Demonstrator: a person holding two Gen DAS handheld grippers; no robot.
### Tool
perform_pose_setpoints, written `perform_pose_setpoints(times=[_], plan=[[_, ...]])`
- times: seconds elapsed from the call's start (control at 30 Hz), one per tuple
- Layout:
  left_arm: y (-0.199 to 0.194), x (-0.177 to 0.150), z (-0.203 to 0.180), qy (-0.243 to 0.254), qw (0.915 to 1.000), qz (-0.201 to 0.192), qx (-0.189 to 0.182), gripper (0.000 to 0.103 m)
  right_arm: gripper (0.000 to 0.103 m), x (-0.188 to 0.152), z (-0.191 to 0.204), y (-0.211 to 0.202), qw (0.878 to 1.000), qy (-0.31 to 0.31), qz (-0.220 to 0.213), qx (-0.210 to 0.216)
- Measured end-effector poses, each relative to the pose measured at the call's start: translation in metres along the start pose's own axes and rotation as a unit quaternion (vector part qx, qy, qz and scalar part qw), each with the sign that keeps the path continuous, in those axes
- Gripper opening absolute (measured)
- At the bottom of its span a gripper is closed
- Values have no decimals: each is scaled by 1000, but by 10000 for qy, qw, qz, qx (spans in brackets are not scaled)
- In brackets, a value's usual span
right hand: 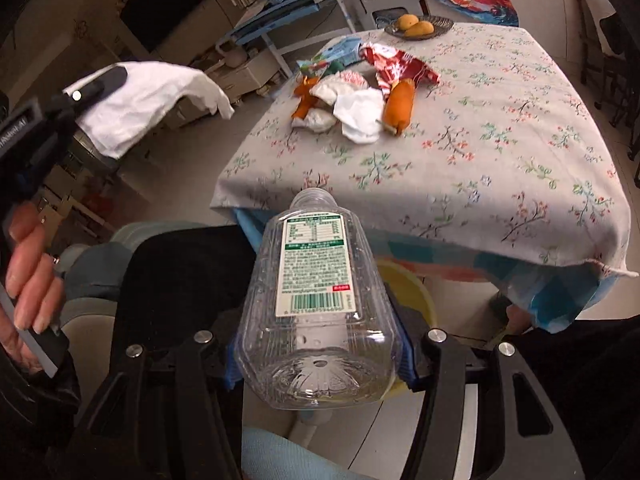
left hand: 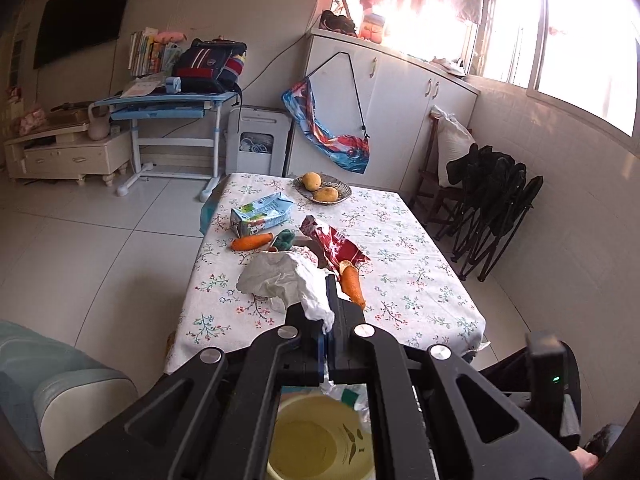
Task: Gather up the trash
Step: 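Carry the bottle to the yellow bucket with the right gripper while the left gripper grasps a white tissue, then open the right gripper to drop the bottle into the bucket, then lower the white tissue into the bucket and open the left gripper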
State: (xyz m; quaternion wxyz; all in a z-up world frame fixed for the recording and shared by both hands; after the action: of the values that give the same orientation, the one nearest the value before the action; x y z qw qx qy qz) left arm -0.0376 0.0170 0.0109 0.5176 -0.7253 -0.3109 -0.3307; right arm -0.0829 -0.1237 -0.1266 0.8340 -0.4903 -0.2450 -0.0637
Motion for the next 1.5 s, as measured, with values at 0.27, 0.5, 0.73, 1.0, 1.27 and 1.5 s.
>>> perform_pose_setpoints(times=[0.27,0.5,0.73,1.0,1.27,1.5], plan=[[-15,-47,-14,-81,9986,439,-282,2,57,-48,-7,91,9907,-156,1316,-316],[-13,-95,-21,-63,9950,927,-366,2,69,-54,-27,99,9900,319,1330,-335],[-7,-126,-38,10,9905,1274,-507,2,75,-15,-44,35,9928,242,227,-1150],[18,-164,-50,23,9813,1790,-701,2,91,68,-19,-90,9417,-571,-1957,-2675],[65,-212,-49,96,9636,2601,-610,13,95,110,86,-140,9023,-1698,-2910,-2689],[70,-223,-34,59,9645,2618,-348,54,95,100,204,-115,9114,-2569,-2845,-1495]])
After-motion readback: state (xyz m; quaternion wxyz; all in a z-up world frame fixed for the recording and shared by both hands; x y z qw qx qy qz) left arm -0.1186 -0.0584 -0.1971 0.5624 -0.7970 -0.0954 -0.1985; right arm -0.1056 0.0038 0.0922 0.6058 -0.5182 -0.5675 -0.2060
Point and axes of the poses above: each gripper's, at about its wrist camera, not at the fingertips, and y roughly the way its jaws point, z to its left, x to its top, the point moved 9 cm from there along y, roughly the way its jaws point, and after that the axes turned 3 degrees about -y, right-handed, at the moved point
